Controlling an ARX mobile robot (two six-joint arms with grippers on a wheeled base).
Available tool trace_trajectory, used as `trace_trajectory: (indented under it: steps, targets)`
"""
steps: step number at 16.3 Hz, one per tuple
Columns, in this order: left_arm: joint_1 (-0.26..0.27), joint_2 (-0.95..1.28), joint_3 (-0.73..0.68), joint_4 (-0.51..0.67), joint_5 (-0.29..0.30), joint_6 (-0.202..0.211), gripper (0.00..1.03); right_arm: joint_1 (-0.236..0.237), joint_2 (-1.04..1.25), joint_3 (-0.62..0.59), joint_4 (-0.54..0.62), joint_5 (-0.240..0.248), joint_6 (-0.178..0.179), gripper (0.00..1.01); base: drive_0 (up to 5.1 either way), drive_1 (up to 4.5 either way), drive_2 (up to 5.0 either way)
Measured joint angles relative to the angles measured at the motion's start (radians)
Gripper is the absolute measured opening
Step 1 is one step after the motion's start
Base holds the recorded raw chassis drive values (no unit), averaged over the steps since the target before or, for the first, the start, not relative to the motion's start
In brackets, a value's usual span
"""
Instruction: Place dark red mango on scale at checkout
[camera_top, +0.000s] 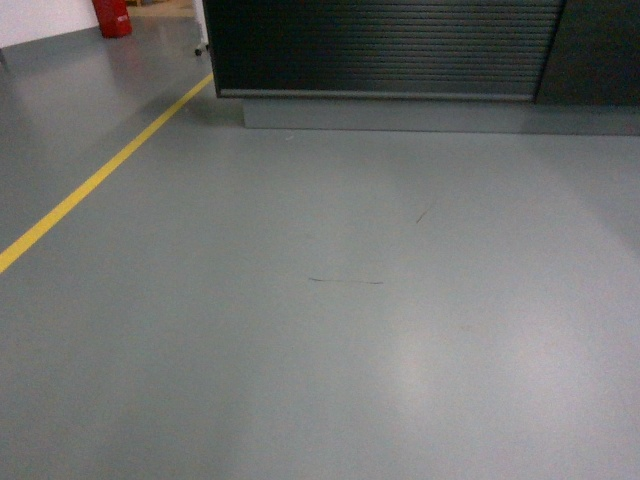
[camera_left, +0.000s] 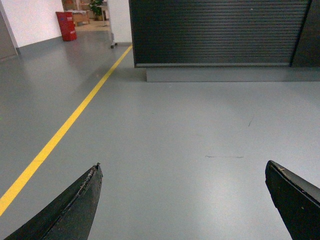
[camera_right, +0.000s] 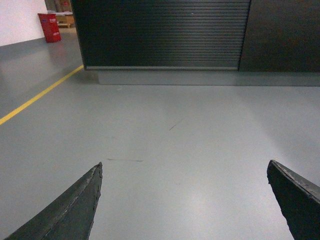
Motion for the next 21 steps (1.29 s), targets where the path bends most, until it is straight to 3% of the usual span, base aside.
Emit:
trace_trajectory:
  steps: [9,21]
  targets:
    - [0.000,0.000,0.000,0.000,0.000,0.000,0.98,0.000,0.000,0.000,0.000,0.000,0.000,0.98,0.0,0.17,-0.2]
    - [0.000,0.000,0.000,-0.002,0.000,0.000,0.98,0.000,0.000,0.000,-0.001,0.000,0.000,0.98,0.0,3.97,-3.9]
